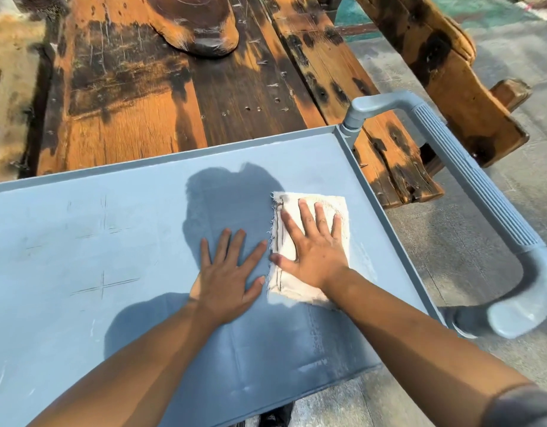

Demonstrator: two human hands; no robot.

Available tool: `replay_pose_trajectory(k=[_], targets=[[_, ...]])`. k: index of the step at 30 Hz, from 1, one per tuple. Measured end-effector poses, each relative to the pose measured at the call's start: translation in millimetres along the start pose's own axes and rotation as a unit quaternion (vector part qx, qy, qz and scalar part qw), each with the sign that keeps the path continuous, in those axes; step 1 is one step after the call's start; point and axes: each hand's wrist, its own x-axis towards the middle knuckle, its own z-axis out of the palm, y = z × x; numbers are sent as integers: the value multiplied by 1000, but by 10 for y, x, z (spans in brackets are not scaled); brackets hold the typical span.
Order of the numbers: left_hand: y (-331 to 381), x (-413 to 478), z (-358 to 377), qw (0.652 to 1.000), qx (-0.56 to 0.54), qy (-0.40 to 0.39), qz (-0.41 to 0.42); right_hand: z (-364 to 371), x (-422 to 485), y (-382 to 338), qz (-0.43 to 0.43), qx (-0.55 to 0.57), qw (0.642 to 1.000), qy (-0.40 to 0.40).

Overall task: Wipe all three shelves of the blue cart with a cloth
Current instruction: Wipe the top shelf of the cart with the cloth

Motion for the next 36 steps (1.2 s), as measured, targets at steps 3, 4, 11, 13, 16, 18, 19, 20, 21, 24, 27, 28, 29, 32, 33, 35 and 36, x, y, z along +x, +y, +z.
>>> replay_pose_trajectory(k=[3, 4, 11, 13, 16, 18, 19, 20, 21, 24, 27, 28, 29, 32, 33, 35, 36], targets=[[-46, 62, 46, 1000, -14, 8, 14, -130, 560, 51, -2, -6, 1000, -6], [-59, 76, 46, 1000, -16, 13, 20, -183, 717, 88, 6, -6, 1000, -5], [-175, 213, 39, 1000, -5, 2, 29, -446, 1439, 431, 78, 12, 997, 5], [-177, 238, 14, 1000, -4, -8, 23, -482, 1475, 478, 89, 11, 996, 3], [-161, 255, -17, 1000, -4, -18, 15, -482, 1373, 514, 110, 9, 994, 0], [-151, 257, -35, 1000, -3, -18, 15, -423, 1196, 514, 129, 5, 992, 9], [-149, 266, -39, 1000, -4, -17, 14, -392, 1098, 506, 138, -1, 990, 8], [-163, 274, -43, 1000, -3, -17, 10, -353, 1015, 475, 145, -4, 989, 2], [-212, 297, -55, 1000, -1, -17, 6, -327, 969, 411, 154, -6, 988, -3], [-170, 276, -34, 1000, 6, -17, 10, -250, 627, 329, 191, 6, 982, -14], [-153, 280, 7, 1000, 22, -15, 9, -158, 327, 211, 232, 17, 972, -18], [-151, 276, 22, 1000, 24, -10, 7, -132, 218, 162, 244, 15, 969, -23], [-152, 281, 29, 1000, 24, -8, 3, -107, 129, 123, 254, 17, 967, -31], [-156, 279, 50, 1000, 21, -9, 3, -23, -177, 35, 264, 14, 963, -48], [-165, 271, 48, 1000, 21, -10, 7, -2, -309, -8, 268, 15, 962, -50], [-170, 282, 39, 1000, 23, -9, 10, 55, -546, -57, 275, 19, 960, -53], [-171, 280, 34, 1000, 23, -11, 11, 86, -677, -83, 279, 19, 958, -57]])
